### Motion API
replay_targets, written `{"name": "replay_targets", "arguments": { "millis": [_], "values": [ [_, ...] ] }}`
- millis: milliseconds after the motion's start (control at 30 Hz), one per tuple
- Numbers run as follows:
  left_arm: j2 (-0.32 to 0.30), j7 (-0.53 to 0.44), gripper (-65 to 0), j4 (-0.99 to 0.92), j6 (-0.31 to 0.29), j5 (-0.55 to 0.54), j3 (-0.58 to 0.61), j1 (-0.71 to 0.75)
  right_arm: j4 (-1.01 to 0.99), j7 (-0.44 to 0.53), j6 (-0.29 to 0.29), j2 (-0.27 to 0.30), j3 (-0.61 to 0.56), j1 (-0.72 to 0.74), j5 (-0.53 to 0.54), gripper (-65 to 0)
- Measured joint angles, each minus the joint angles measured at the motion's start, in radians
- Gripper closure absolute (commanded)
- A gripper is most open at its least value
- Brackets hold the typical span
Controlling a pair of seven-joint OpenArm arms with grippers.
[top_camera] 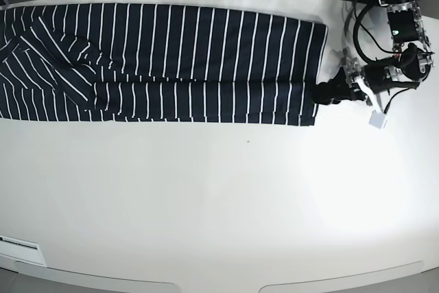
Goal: Fold the T-shirt properly
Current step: 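Grasp the strip's end with the left gripper, right gripper holding the other end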
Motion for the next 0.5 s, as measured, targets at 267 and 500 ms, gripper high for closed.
{"name": "replay_targets", "arguments": {
  "millis": [267, 500],
  "values": [
    [0.018, -0.030, -39.0, 0.023, 0.003, 0.031, 0.071, -0.005, 0.000, 0.000, 0.000, 0.001, 0.000, 0.000, 0.000, -40.5],
    [0.029, -0.079, -39.0, 0.104, 0.075, 0.130, 0.105, 0.000, 0.000, 0.000, 0.000, 0.001, 0.000, 0.000, 0.000, -40.5]
  ]
}}
